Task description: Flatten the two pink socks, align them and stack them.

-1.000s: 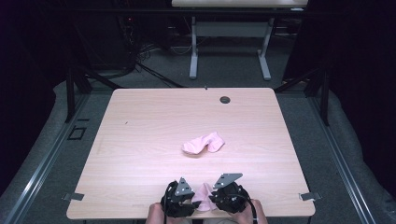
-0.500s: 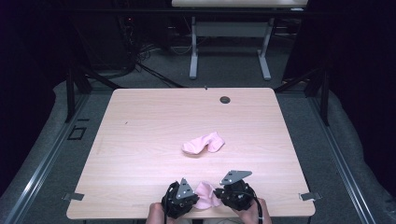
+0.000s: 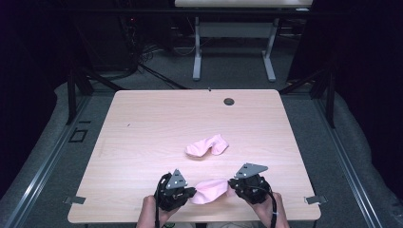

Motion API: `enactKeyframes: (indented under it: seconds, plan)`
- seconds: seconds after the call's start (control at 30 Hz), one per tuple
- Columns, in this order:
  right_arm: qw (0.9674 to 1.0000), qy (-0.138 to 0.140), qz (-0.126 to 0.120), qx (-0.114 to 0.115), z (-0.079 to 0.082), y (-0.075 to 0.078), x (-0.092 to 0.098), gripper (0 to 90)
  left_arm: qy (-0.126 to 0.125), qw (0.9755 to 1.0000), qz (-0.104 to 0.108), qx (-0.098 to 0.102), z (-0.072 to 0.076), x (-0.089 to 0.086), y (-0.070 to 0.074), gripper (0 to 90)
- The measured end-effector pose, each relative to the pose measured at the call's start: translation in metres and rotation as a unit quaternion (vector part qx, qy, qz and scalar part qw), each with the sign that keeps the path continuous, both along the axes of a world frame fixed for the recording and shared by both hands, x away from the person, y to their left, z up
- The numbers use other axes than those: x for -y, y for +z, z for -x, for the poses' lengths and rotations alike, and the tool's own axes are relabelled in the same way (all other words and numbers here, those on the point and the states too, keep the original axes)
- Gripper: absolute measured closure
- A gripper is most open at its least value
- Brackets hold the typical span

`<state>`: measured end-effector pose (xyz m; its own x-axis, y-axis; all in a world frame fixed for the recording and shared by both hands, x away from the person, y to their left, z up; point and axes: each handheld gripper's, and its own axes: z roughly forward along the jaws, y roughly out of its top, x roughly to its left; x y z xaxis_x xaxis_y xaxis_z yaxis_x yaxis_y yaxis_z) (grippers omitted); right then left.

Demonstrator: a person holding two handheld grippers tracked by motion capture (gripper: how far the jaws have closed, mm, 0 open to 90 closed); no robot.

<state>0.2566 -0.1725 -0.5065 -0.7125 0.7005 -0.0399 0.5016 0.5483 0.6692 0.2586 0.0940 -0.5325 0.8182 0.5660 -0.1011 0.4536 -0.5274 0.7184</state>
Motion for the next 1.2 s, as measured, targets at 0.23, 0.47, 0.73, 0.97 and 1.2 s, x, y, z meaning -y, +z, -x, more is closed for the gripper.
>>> enactKeyframes:
  seconds: [0.23, 0.47, 0.73, 0.97, 1.2]
  plan:
    - [0.9990, 0.031, 0.028, -0.014, 0.005, -0.005, -0.010, 84.5, -0.004, 0.9991, -0.027, -0.034, -0.010, -0.002, -0.008, 86.1]
    - [0.9921, 0.076, -0.003, -0.100, 0.007, -0.035, -0.021, 57.3, 0.031, 0.9974, -0.027, -0.059, -0.013, -0.024, -0.020, 74.9]
    - [0.9940, -0.003, -0.075, -0.080, -0.002, -0.018, 0.016, 51.4, 0.081, 0.9940, -0.015, -0.072, -0.005, -0.039, -0.021, 53.2]
    - [0.9927, -0.023, -0.048, -0.108, -0.011, -0.040, 0.006, 54.9, 0.098, 0.9904, -0.023, -0.095, 0.001, -0.038, -0.027, 57.2]
    - [0.9920, -0.013, -0.037, -0.120, -0.019, -0.054, -0.019, 61.2, 0.086, 0.9901, -0.056, -0.095, 0.003, -0.029, -0.031, 66.6]
